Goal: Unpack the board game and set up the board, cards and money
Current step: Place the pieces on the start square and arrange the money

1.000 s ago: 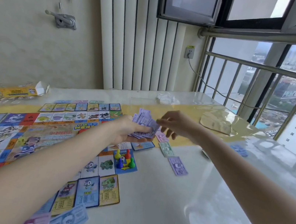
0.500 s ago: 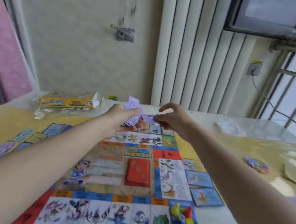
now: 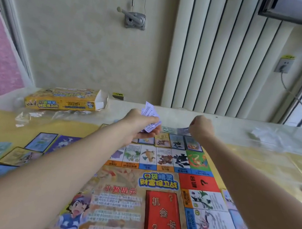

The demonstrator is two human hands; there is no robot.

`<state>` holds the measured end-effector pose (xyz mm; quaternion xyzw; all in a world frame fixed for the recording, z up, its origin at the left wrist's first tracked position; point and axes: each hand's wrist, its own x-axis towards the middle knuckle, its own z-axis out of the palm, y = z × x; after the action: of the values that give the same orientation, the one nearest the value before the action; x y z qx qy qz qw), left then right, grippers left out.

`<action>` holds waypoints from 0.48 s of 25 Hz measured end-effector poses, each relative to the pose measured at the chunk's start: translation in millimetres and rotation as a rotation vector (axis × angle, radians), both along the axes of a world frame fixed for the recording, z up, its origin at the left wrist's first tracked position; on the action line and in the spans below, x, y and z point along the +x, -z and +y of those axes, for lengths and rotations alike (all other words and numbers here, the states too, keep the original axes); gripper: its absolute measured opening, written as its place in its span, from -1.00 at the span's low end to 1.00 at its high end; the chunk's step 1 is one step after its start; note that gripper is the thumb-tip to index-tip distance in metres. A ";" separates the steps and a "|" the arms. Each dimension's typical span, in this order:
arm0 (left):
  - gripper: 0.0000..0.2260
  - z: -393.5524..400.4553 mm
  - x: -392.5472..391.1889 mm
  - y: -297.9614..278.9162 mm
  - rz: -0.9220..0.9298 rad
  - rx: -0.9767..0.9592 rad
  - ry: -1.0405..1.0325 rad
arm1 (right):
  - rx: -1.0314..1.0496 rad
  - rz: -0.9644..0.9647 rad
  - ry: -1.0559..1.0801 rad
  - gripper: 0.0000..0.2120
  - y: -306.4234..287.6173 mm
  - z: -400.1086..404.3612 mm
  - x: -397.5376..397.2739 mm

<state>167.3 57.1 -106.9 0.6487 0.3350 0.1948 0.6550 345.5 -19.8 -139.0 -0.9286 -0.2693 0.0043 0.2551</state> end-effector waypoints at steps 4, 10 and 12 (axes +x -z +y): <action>-0.91 1.9 -4.3 10.8 0.046 -0.006 0.007 | -0.251 -0.186 -0.049 -0.77 6.5 -6.4 -2.7; -0.85 -5.4 -43.0 1.5 0.042 0.010 0.012 | 0.192 0.227 -0.365 -0.71 -50.3 5.8 -75.4; -0.83 -8.0 -65.2 -2.2 -0.010 0.003 -0.053 | 0.274 0.526 -0.477 -0.69 -58.1 7.7 -118.1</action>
<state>102.1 49.1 -104.7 0.6396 0.3484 0.2156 0.6505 227.4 -12.1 -80.9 -0.7642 -0.4012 0.2660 0.4292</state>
